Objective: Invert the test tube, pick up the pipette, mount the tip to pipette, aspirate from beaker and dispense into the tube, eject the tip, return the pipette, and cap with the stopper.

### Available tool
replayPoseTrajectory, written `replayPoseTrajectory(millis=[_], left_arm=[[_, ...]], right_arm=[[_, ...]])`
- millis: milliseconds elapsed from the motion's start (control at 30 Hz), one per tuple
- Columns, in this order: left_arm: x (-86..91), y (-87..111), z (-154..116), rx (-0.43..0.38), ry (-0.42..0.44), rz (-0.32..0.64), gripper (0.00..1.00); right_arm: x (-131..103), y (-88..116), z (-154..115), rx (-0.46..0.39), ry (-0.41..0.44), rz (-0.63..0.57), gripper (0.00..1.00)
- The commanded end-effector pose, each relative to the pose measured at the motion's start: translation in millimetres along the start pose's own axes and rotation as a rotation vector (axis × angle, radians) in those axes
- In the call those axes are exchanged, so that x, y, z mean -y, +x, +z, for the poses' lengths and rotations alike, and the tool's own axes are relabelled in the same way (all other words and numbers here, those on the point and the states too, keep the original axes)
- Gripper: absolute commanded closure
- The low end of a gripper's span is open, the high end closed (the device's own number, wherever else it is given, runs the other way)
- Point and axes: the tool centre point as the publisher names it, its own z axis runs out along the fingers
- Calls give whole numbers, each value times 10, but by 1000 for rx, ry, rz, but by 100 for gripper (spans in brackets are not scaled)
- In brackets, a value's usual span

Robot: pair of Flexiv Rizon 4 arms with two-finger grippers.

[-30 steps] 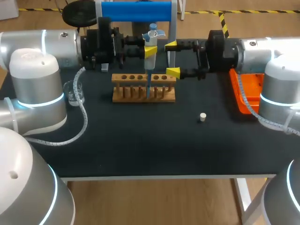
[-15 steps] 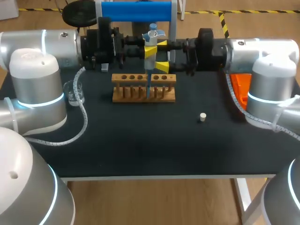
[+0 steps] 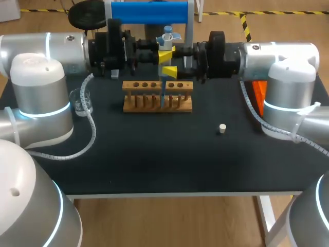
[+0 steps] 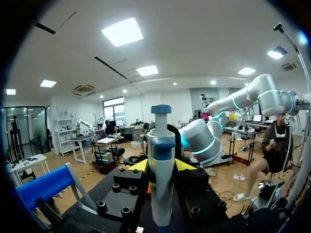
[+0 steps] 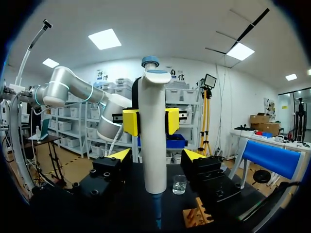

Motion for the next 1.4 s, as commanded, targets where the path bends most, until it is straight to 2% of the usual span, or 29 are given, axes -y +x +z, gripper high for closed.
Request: replayPoseTrajectory(millis=[33,133,433,567,633,933,1033,1167,1400], left_arm=[[-3,1,16,4,2,1,100],[-3,1,16,4,2,1,100],[-3,1,16,4,2,1,100],[-3,1,16,4,2,1,100],[-3,1,16,4,2,1,100],[-3,1,16,4,2,1,100],[-3,1,16,4,2,1,100],[-3,1,16,4,2,1,100],[-3,1,16,4,2,1,100]], right_arm=[[6,7,46,9,0,-1,41],[2,9,68,13,-1,-3,44],[-23,39,119,25,-2,-18,41],[-26,44,137,27,-2,-24,45],[-25,43,141,29,-2,-24,51],[-40,55,147,29,-5,-27,60],[-47,61,148,26,-5,-29,71],[-63,71,141,21,-7,-33,100],[-83,78,119,10,-9,-45,100]])
